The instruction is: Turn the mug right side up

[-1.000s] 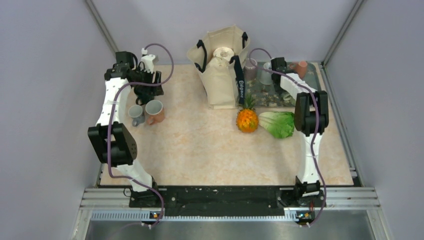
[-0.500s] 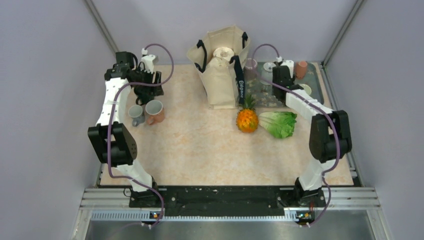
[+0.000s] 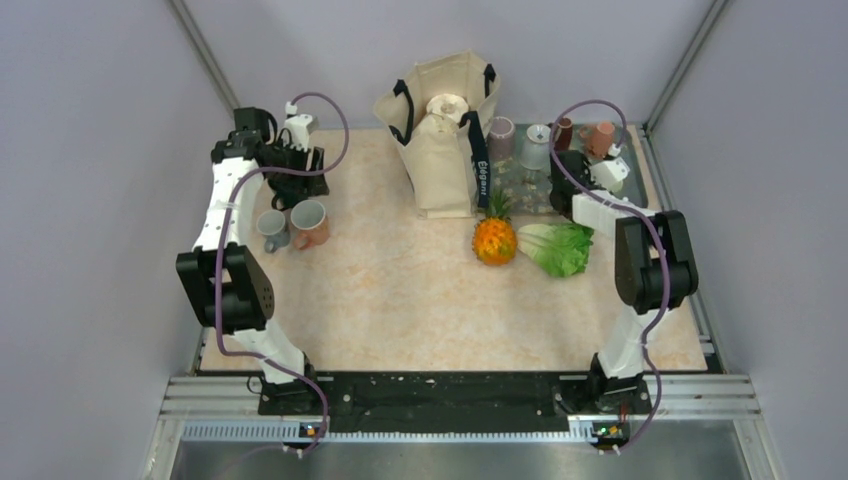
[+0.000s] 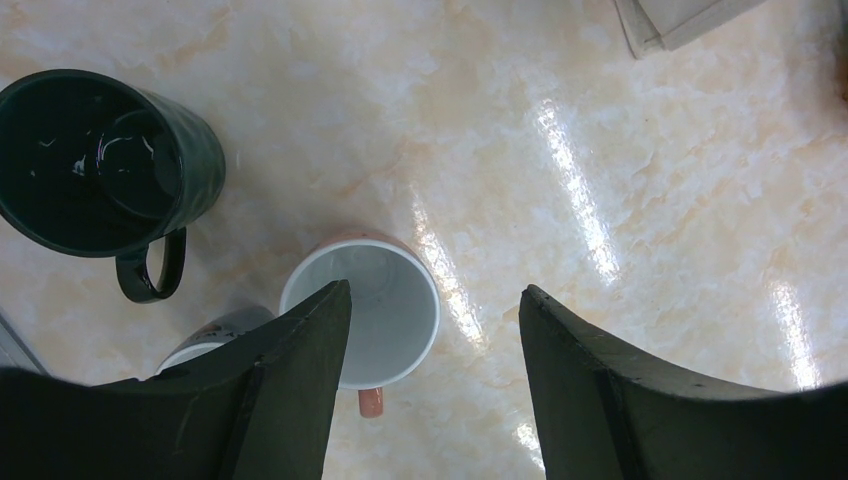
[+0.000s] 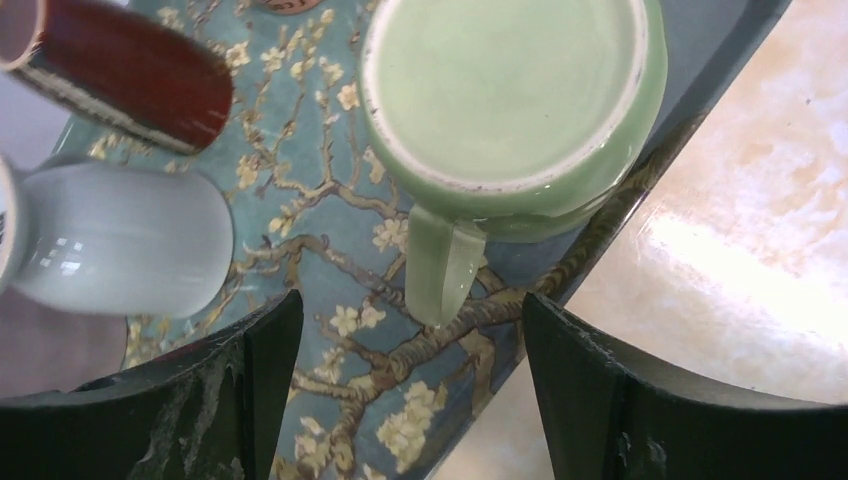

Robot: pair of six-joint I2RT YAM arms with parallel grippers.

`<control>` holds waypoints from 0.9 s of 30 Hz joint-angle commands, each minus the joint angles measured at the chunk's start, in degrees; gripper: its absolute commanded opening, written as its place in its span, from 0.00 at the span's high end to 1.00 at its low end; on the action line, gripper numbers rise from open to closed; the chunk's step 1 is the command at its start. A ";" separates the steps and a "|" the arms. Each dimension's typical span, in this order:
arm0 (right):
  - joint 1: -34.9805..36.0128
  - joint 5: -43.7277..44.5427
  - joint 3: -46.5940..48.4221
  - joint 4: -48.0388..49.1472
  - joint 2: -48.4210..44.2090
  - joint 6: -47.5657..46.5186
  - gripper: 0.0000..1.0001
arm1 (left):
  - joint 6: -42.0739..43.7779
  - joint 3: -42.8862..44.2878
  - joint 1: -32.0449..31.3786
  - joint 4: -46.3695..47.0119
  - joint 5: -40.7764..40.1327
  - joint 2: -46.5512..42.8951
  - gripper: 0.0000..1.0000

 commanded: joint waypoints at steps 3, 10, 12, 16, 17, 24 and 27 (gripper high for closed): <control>-1.44 4.47 7.46 -4.97 4.91 8.94 0.27 | 0.64 -0.39 0.01 0.99 1.68 -3.13 0.32; -5.02 2.67 4.23 -1.87 3.93 -0.23 0.37 | 1.93 -0.69 0.01 1.13 0.53 -3.65 0.32; -6.15 1.18 3.04 -1.06 3.25 -1.94 0.37 | 1.88 -0.49 0.01 1.25 0.23 -3.45 0.32; -6.76 0.08 3.33 -0.94 3.68 -7.42 0.39 | 1.66 -0.17 0.01 1.32 0.42 -3.47 0.32; -6.82 0.07 3.62 -1.10 3.76 -8.48 0.40 | 1.62 -0.17 0.01 1.33 0.60 -3.56 0.32; -7.85 1.28 3.42 -1.04 3.54 -14.04 0.53 | 1.78 -0.51 0.03 1.30 0.41 -3.94 0.32; -9.19 -0.21 4.27 -2.42 4.46 -15.27 0.71 | 1.75 -0.43 0.01 1.21 0.47 -4.05 0.32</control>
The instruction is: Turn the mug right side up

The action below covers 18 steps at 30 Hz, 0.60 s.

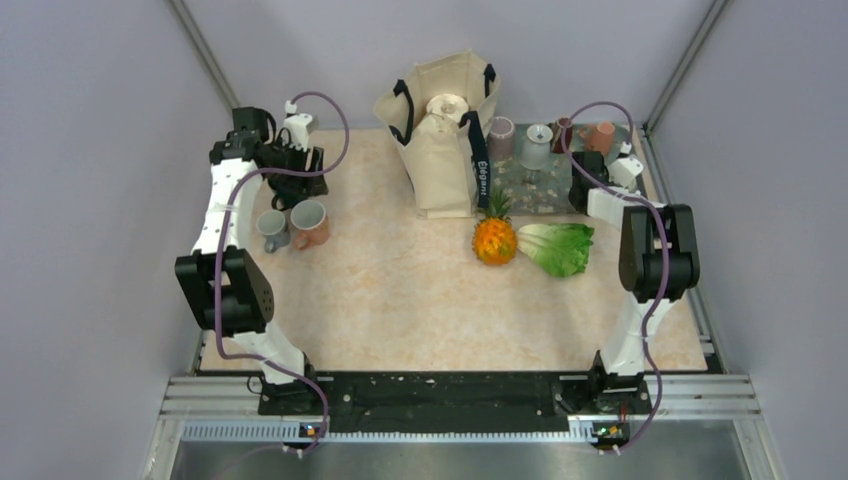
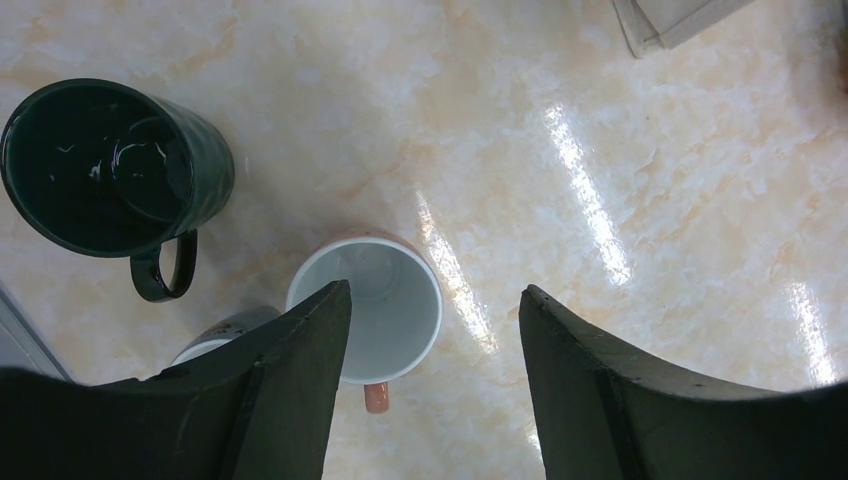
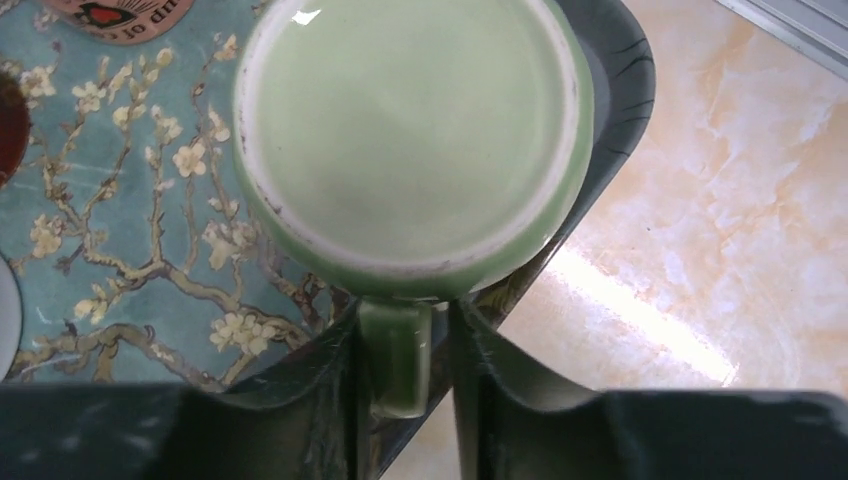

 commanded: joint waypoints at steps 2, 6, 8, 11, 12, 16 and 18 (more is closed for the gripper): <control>-2.38 -0.25 0.74 0.22 -1.39 -3.80 0.89 | 0.65 -0.15 0.01 1.20 0.69 -3.32 0.32; -2.39 -2.22 -0.73 4.11 -2.53 -8.62 1.00 | 0.63 -0.06 0.01 1.17 0.81 -3.46 0.32; -2.44 -4.16 -0.59 5.78 -3.15 -12.19 1.00 | 0.62 -0.06 0.01 1.18 0.53 -3.59 0.32; -2.39 -8.77 -1.33 9.84 -5.42 -17.79 1.00 | 0.62 -0.06 0.01 0.95 0.65 -3.83 0.32; -2.43 -9.93 -1.78 11.10 -6.50 -18.89 1.00 | 0.57 -0.06 0.01 0.92 0.82 -3.95 0.32; -2.39 -13.12 -5.04 15.22 -12.47 -20.66 1.00 | -0.01 0.09 0.01 0.92 1.67 -4.29 0.32; -2.39 -15.06 -6.25 16.33 -14.67 -20.77 1.00 | -0.47 0.24 0.01 0.91 2.21 -4.31 0.32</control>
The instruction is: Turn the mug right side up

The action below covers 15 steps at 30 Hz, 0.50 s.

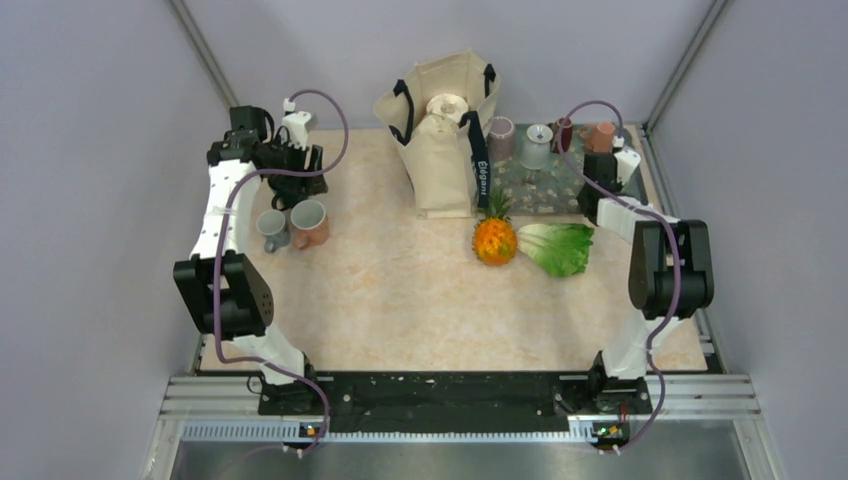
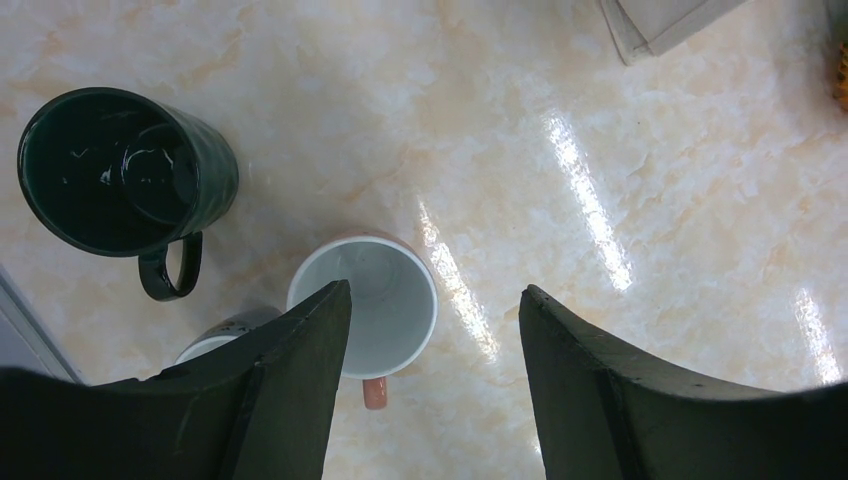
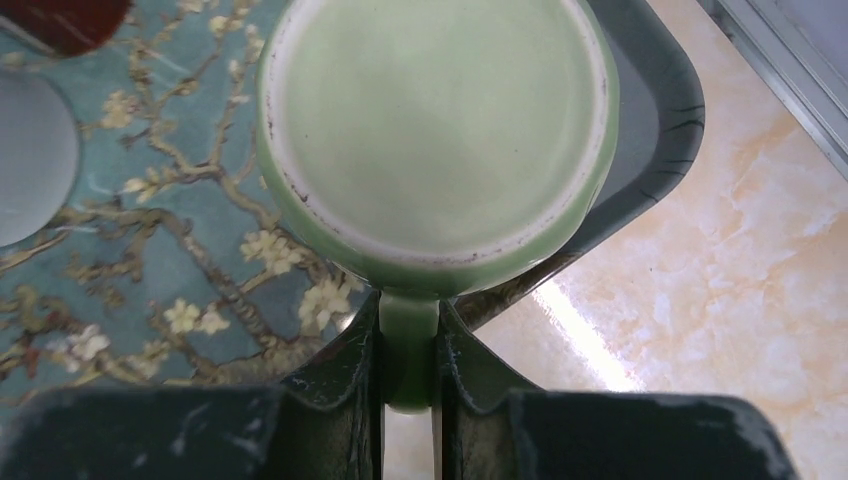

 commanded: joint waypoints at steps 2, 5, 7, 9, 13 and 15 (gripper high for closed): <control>-0.55 -5.23 -1.53 10.45 -10.40 -3.37 1.00 | -0.89 0.37 0.01 0.73 2.70 -2.99 0.32; -0.55 -7.51 -2.40 11.49 -12.96 -3.26 1.00 | -1.81 0.70 -0.07 0.45 3.41 -2.95 0.32; -0.53 -9.51 -2.84 12.27 -14.93 -3.16 1.00 | -2.31 0.97 -0.08 0.14 4.26 -3.18 0.32; -0.54 -11.66 -2.93 12.54 -17.27 -2.94 1.00 | -2.90 1.16 -0.16 -0.14 6.85 -3.81 0.32; -0.53 -18.18 -3.00 12.94 -23.60 -2.14 1.00 | -5.54 1.62 -0.45 -0.01 12.82 -5.86 0.31; -0.12 -20.62 -2.69 13.08 -27.41 -1.68 1.00 | -7.41 2.45 -0.88 0.14 15.82 -6.90 0.30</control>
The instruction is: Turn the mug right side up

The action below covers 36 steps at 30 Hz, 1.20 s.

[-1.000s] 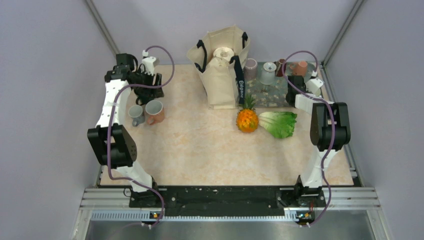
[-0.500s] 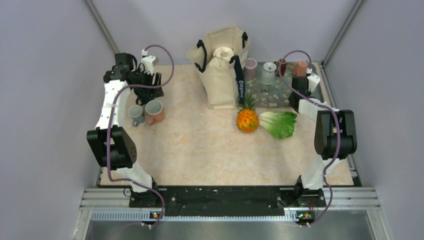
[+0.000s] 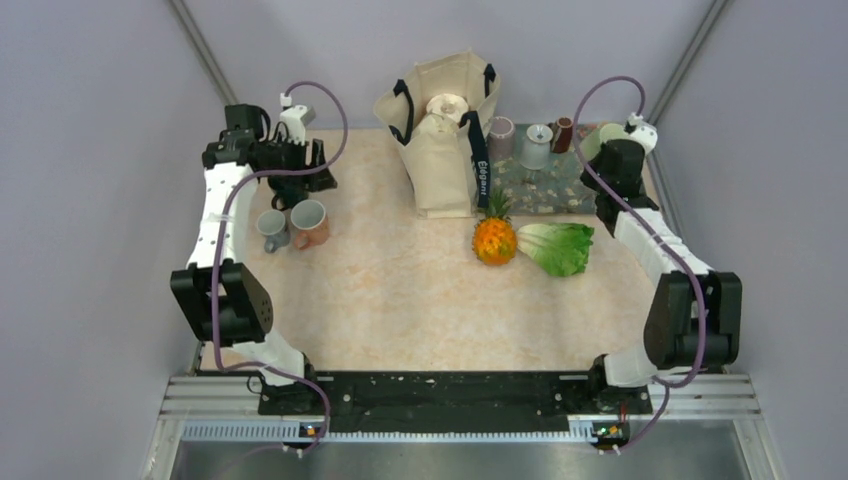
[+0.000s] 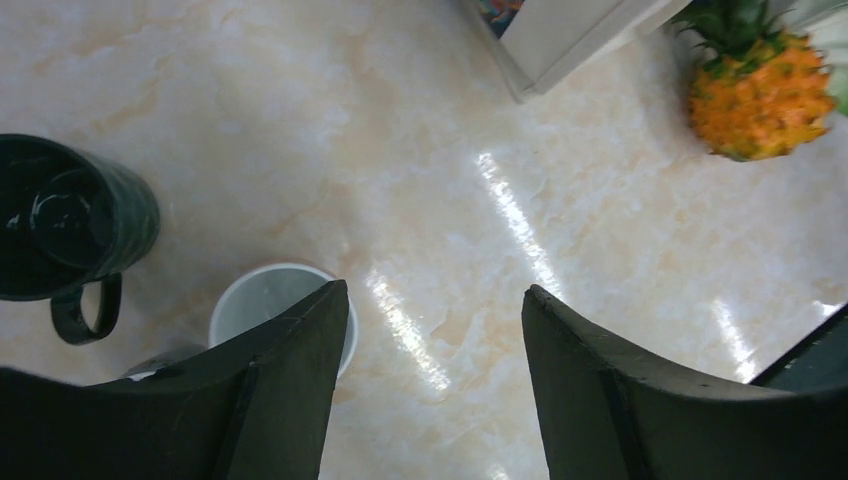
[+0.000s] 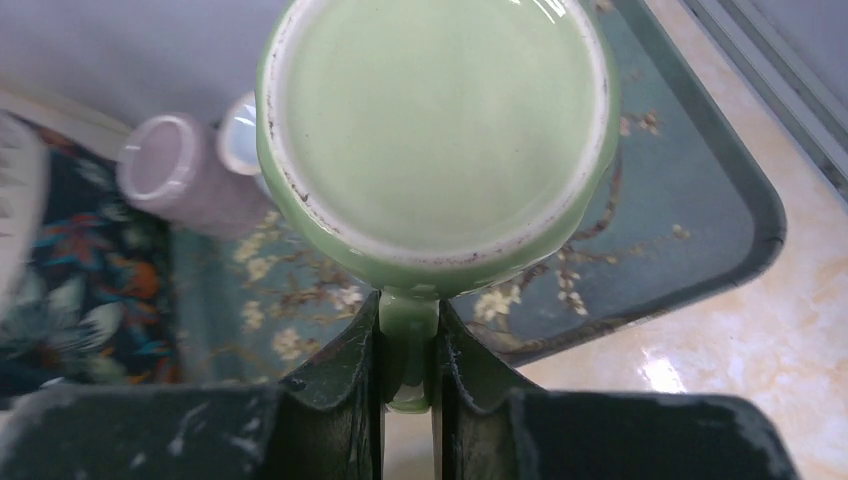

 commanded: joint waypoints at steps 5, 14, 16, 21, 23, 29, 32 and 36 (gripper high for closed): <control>5.49 -10.62 3.04 10.01 -17.03 0.08 1.00 | -9.76 6.96 -2.49 -0.50 14.43 -6.93 0.29; 18.65 -23.39 2.79 25.09 -19.32 13.53 1.00 | -27.40 11.03 -11.08 9.84 25.38 -9.16 0.15; 22.51 -24.57 3.67 27.56 -18.43 15.35 1.00 | -30.47 12.79 -13.23 11.62 26.33 -8.24 0.13; 29.80 -26.87 6.25 33.20 -15.25 18.60 1.00 | -43.10 13.79 -15.97 23.00 29.10 -6.23 0.07; 31.03 -27.63 6.75 35.40 -13.96 20.76 1.00 | -46.29 14.09 -17.00 25.47 29.08 -5.36 0.07; 35.11 -29.05 9.22 37.45 -10.38 22.19 1.00 | -47.69 15.55 -19.79 25.51 26.48 -3.20 0.09; 35.79 -30.02 9.73 38.66 -9.06 24.12 1.00 | -47.88 15.66 -20.05 25.57 25.91 -3.00 0.12; 36.40 -30.77 9.84 39.43 -7.36 25.90 1.00 | -47.95 16.34 -20.44 26.46 25.36 -3.72 0.17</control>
